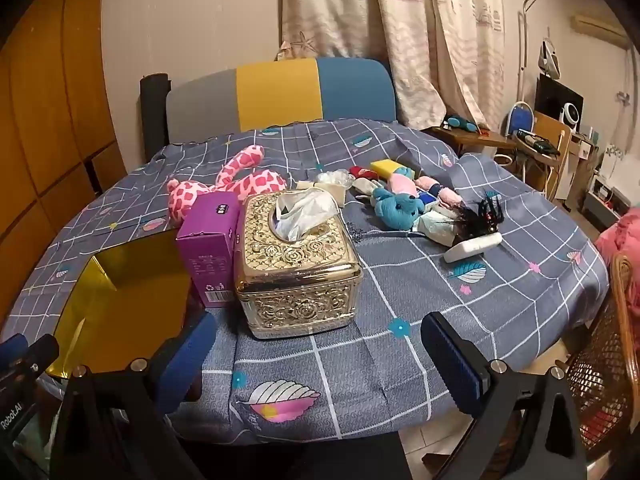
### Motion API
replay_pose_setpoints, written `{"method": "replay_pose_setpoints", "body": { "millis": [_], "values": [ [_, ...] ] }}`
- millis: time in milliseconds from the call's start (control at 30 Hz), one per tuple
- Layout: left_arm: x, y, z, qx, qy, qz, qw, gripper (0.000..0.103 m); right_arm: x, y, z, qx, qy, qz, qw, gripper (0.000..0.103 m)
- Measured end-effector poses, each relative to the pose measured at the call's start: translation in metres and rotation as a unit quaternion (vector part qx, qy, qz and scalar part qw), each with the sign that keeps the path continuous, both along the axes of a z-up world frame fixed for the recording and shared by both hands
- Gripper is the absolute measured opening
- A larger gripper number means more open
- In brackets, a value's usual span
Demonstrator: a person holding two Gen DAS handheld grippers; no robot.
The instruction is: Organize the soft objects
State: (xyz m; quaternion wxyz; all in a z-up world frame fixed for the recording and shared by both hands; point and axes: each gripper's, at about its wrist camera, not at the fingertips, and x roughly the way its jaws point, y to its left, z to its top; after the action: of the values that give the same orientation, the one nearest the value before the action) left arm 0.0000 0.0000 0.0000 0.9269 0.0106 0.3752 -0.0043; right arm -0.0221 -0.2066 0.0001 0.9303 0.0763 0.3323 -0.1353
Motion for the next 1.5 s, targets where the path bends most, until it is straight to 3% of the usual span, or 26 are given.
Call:
{"method": "replay_pose_setpoints", "body": {
  "millis": [1500],
  "values": [
    [0.010, 0.008, -0.018, 0.003, 0.036, 0.014, 0.9992, 0.055, 0.003, 0.011, -0.009, -0.014, 0.014, 0.027, 0.999, 0.103]
  ]
}}
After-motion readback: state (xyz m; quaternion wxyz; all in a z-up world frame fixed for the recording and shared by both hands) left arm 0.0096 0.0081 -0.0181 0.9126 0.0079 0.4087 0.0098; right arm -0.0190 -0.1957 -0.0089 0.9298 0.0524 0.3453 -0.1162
